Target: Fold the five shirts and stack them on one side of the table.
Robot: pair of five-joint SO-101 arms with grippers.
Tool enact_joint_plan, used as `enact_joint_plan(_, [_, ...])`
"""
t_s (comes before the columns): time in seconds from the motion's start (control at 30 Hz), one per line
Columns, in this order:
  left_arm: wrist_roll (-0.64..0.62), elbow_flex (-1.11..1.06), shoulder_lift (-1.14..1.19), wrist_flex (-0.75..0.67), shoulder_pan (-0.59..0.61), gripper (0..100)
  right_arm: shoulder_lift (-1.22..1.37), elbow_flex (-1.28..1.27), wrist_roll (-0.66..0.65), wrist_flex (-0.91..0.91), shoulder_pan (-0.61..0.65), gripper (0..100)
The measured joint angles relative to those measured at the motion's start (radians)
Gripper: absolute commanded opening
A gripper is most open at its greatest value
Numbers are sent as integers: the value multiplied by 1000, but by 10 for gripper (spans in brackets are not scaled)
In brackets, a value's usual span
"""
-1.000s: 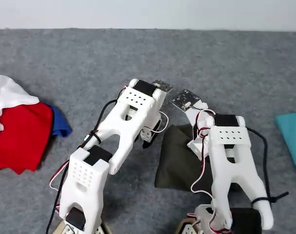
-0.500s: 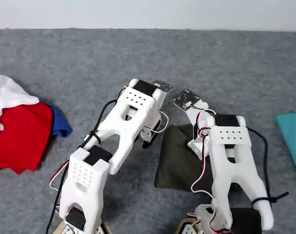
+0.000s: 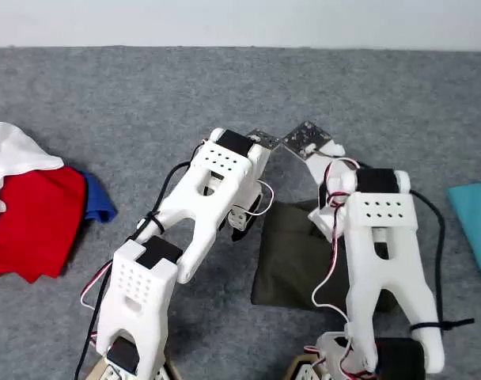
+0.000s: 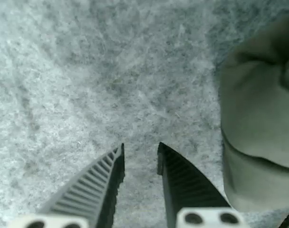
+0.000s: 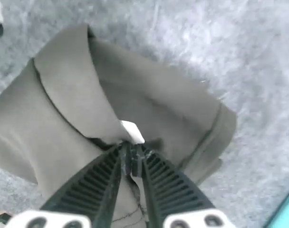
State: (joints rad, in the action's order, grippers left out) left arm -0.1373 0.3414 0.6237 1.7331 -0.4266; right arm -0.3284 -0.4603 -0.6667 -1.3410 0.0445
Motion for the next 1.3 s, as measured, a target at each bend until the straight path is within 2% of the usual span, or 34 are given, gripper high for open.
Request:
enact_joint_plan(0.23, [0,0,0,0,0,108,0,77,0,5,0,13])
enact_joint_plan(0.53, [0,0,0,0,0,108,92,77,0,203,-68,26])
enact_joint_plan(0.6, [0,0,0,0,0,108,112,77,0,250,-87,77])
enact_joint_plan(0.77, [0,0,0,0,0,108,129,77,0,293,-103,333])
enact_joint_plan(0.83, [0,0,0,0,0,108,129,77,0,295,-103,377])
enact_joint_plan(0.93, [0,0,0,0,0,108,129,77,0,276,-103,337])
enact_joint_plan(1.1, [0,-43,0,0,0,108,130,97,6,180,-127,206])
enact_joint_plan(1.3, [0,-61,0,0,0,108,135,106,140,52,-141,101])
